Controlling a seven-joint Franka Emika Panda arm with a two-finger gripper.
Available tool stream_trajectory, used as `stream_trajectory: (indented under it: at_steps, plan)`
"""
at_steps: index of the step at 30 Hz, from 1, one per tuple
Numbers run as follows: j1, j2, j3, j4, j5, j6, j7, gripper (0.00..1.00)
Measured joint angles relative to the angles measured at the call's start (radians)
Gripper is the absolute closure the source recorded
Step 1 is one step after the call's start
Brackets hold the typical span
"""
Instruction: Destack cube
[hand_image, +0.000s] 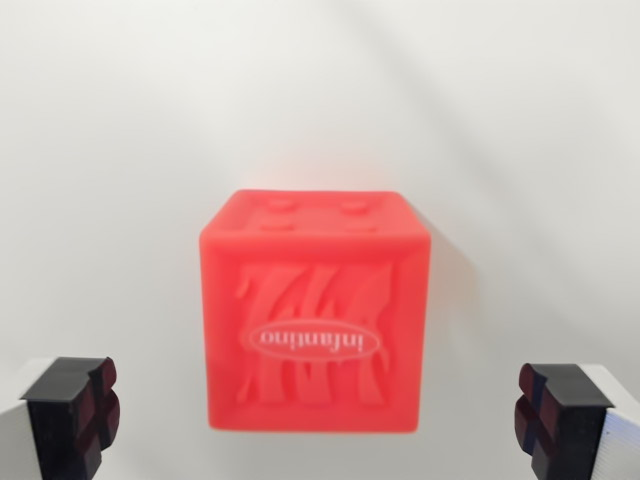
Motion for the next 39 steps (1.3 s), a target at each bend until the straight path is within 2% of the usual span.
stream_trajectory:
  at_steps: [21, 39]
  plan:
    - [0.000, -0.220, 0.000, -0.012, 0.000, -0.206, 0.000, 0.00]
    - [0.000, -0.381, 0.000, 0.032, 0.000, -0.410, 0.000, 0.00]
